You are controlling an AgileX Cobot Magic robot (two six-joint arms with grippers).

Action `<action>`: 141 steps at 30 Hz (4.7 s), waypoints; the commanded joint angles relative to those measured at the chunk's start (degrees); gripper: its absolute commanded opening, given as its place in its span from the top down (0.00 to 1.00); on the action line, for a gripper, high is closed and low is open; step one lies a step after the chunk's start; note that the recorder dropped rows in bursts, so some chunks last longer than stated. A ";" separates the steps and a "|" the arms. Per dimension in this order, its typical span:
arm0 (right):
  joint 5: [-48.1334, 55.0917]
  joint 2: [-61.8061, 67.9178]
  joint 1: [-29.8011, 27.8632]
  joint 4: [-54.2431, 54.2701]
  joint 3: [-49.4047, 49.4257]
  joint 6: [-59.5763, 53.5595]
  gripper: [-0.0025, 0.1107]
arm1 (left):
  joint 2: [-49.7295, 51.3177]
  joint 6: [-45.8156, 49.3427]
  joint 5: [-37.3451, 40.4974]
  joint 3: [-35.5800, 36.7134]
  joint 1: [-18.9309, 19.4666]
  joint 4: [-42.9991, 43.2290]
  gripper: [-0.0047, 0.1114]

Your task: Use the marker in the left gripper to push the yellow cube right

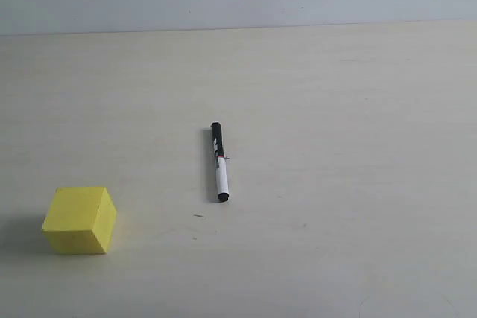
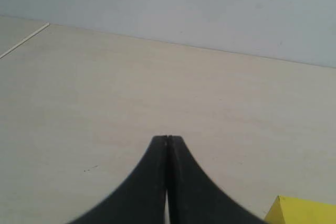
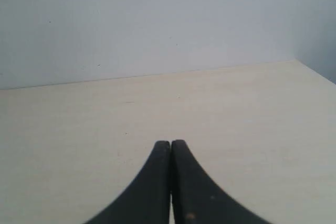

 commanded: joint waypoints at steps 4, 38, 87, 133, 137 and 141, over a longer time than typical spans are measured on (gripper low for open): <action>-0.23 -0.34 -0.26 0.08 0.33 0.00 0.98 | -0.32 -0.02 0.13 0.19 0.00 -0.17 0.96; -23.89 0.04 -0.26 21.02 -4.52 14.88 0.98 | -0.32 -0.02 0.13 0.19 0.00 -0.17 0.96; -4.96 -0.34 -0.26 19.03 -3.09 0.00 0.98 | -0.32 -0.02 0.20 0.19 0.00 0.99 0.96; -0.10 -0.34 -0.26 6.18 -2.94 -1.58 0.98 | 92.67 9.95 27.35 -66.93 -38.75 -29.27 0.76; -0.10 -0.34 -0.26 6.18 -2.94 -1.58 0.98 | 104.71 5.28 37.20 -80.86 -40.84 -26.87 0.76; -0.10 -0.34 -0.26 6.18 -2.94 -1.58 0.98 | 114.89 2.42 43.34 -91.49 -41.10 -26.61 0.76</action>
